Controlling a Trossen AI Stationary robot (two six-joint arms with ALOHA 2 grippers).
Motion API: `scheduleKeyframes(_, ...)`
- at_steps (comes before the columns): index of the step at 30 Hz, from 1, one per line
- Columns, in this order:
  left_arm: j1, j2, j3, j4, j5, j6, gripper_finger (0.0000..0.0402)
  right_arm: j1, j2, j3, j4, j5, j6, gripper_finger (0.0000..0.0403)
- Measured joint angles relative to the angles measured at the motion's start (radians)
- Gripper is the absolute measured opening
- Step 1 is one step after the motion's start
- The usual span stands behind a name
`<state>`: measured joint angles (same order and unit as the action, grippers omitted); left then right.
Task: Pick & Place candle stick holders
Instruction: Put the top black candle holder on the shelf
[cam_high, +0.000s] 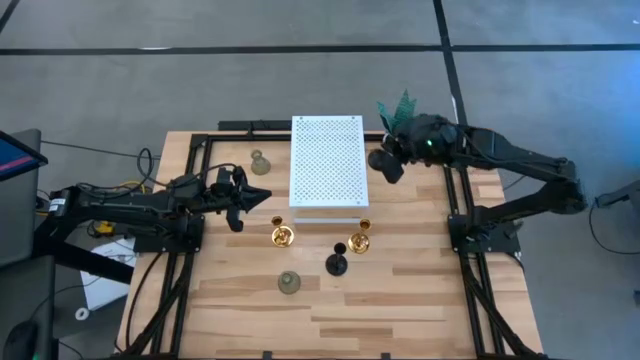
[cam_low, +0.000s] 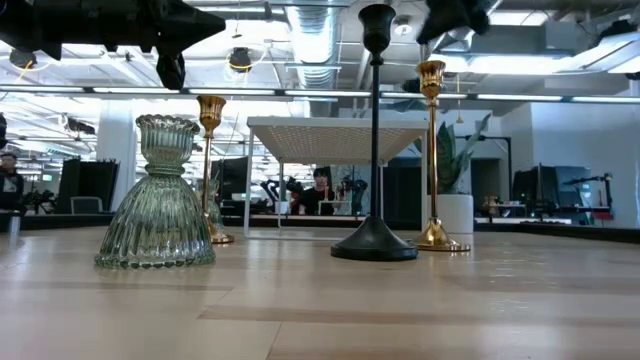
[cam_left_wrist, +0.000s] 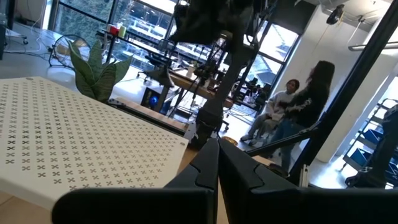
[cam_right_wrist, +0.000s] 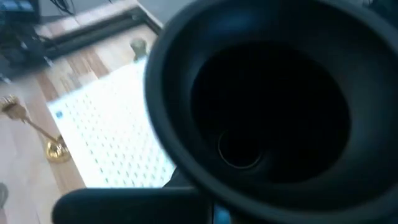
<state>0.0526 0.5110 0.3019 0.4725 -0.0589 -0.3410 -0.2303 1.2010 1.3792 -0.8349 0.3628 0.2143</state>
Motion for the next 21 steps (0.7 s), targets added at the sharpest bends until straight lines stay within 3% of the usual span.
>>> scheduleKeyframes(11,0.0,0.0,0.0,0.0,0.0,-0.007,0.0008,-0.125,0.282,0.307,0.003,-0.181,-0.204,0.0001)
scheduleKeyframes(21,0.0,0.0,0.0,0.0,0.0,-0.007,0.0008,-0.282,0.456,0.349,0.062,-0.347,-0.267,0.0)
